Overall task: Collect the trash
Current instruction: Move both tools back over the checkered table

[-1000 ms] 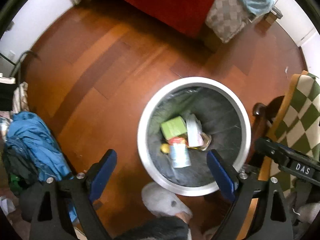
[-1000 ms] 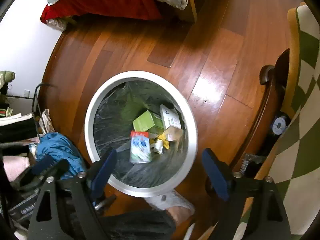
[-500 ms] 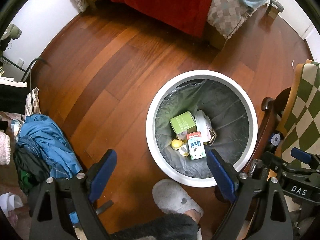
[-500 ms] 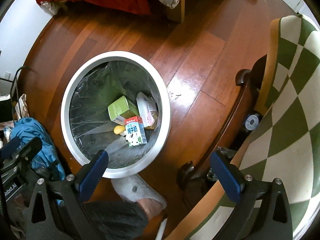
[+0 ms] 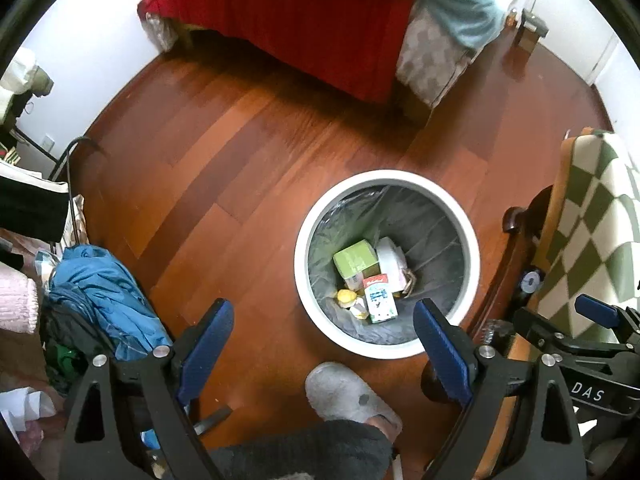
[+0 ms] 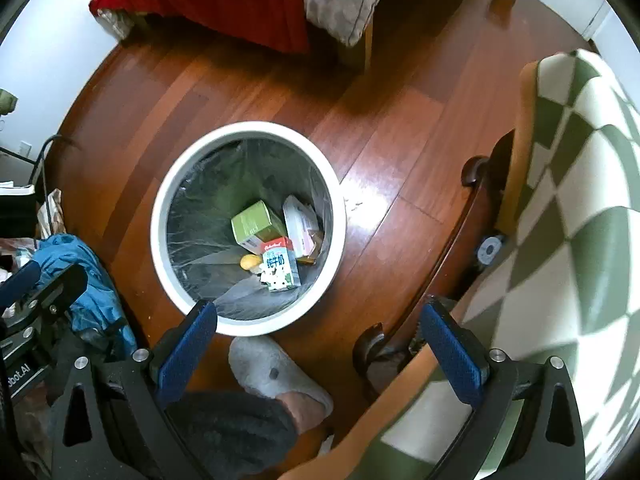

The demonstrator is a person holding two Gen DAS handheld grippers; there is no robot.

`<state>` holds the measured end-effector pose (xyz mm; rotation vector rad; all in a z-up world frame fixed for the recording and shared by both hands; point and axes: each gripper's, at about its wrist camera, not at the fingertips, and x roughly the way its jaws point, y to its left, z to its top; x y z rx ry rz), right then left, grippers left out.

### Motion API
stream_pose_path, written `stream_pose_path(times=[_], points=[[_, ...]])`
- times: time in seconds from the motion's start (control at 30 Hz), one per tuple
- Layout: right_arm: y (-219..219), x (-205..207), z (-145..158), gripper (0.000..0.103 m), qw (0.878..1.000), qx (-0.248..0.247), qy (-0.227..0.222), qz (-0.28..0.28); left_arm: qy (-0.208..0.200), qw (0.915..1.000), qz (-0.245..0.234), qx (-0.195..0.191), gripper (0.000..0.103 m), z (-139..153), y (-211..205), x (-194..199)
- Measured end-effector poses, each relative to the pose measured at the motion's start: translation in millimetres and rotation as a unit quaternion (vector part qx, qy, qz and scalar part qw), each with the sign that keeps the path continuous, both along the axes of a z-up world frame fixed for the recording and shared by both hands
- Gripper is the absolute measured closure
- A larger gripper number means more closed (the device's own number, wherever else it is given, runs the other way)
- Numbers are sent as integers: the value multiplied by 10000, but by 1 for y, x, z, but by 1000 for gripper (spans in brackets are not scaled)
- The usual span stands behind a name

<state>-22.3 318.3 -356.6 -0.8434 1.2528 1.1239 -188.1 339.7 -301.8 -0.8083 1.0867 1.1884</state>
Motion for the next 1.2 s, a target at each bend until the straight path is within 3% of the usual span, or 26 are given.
stream_pose_path(times=[0.33, 0.6, 0.73, 0.9, 1.0, 1.1, 1.2], points=[[-64, 2, 96, 1, 9963, 834, 145, -111, -189, 9985, -89, 507, 11, 79, -55, -2], [-153, 36, 158, 0, 9820, 1498, 738, -882, -208, 9962, -209, 818, 11, 127, -110, 19], [-202, 82, 175, 0, 9707, 1725, 889, -1416, -245, 9944, -654, 788, 11, 127, -134, 65], [-266, 178, 181, 0, 9599, 1665, 599, -2174, -209, 9878, -1428, 578, 11, 108, -161, 165], [-306, 256, 178, 0, 9516, 1450, 227, -2699, -147, 9774, -2030, 563, 11, 98, -177, 244], [-342, 338, 168, 0, 9396, 1180, -28, -3213, 5, 9576, -2823, 585, 11, 86, -190, 331], [-373, 416, 152, 1, 9249, 922, -153, -3686, 123, 9257, -3758, 412, 11, 68, -205, 426]])
